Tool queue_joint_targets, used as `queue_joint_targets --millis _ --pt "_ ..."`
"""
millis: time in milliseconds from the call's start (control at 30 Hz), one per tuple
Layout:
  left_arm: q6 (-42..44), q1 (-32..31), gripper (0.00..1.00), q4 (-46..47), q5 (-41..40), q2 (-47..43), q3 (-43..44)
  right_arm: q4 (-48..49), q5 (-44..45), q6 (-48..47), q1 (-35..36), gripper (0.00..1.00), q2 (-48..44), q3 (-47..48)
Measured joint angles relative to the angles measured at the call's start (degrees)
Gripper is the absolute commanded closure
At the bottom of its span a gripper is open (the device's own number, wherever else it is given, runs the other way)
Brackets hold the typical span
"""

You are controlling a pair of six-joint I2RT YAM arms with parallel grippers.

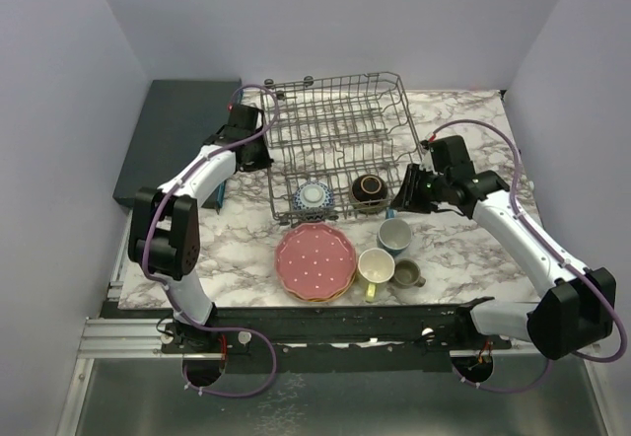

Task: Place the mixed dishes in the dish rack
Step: Adjust the dish rack at the center of the board.

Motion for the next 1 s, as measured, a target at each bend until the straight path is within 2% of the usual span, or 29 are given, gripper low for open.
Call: queue_joint_targets --millis 200,533,633,1000 --pt "-3.1 0.0 1.00 0.4 0.0 -4.2 -5.0 -1.4 -3.2 -1.7 4.1 0.69 0.0 0.5" --pt "-9.5 0.0 1.00 0.0 0.0 -12.9 -13.8 -1.9 -1.2 -0.3 9.3 0.69 1.6 3.2" --pt "-11.5 0.0 1.00 0.1 0.0 -15.5 -16.3 -2.0 1.0 0.9 9.4 0.60 2.9 4.0" --pt "-14.9 0.0 1.00 3.7 0.1 -18.4 -20.4 -1.6 13.3 7.4 9.5 0.51 9.2 7.2"
